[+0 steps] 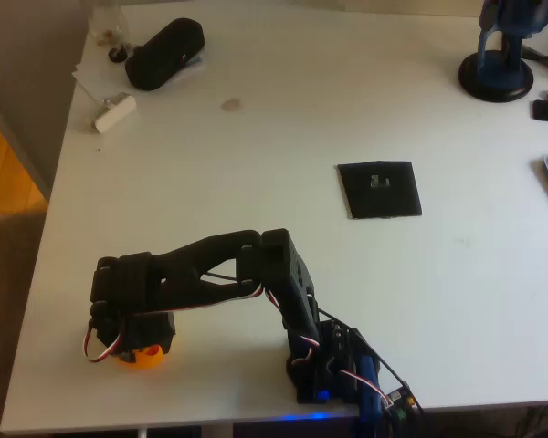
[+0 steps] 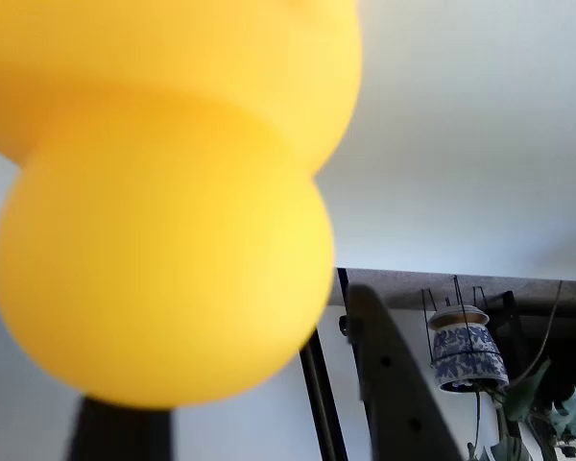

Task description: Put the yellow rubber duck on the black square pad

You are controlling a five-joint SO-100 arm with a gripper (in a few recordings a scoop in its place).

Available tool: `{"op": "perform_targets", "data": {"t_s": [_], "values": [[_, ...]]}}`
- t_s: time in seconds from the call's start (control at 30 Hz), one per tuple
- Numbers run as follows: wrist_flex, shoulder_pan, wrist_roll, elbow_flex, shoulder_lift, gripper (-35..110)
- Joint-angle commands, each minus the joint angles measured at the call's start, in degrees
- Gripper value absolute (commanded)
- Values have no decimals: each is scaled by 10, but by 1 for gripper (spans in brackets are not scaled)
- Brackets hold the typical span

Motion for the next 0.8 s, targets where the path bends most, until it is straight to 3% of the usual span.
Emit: {"op": "perform_targets", "data": {"t_s": [0.0, 0.27, 0.53, 0.77], "values": [[6, 4, -17, -9, 24, 15], [4, 16, -16, -17, 66, 16], [11, 50, -17, -36, 58, 36], [11, 53, -17, -35, 51, 38]]}}
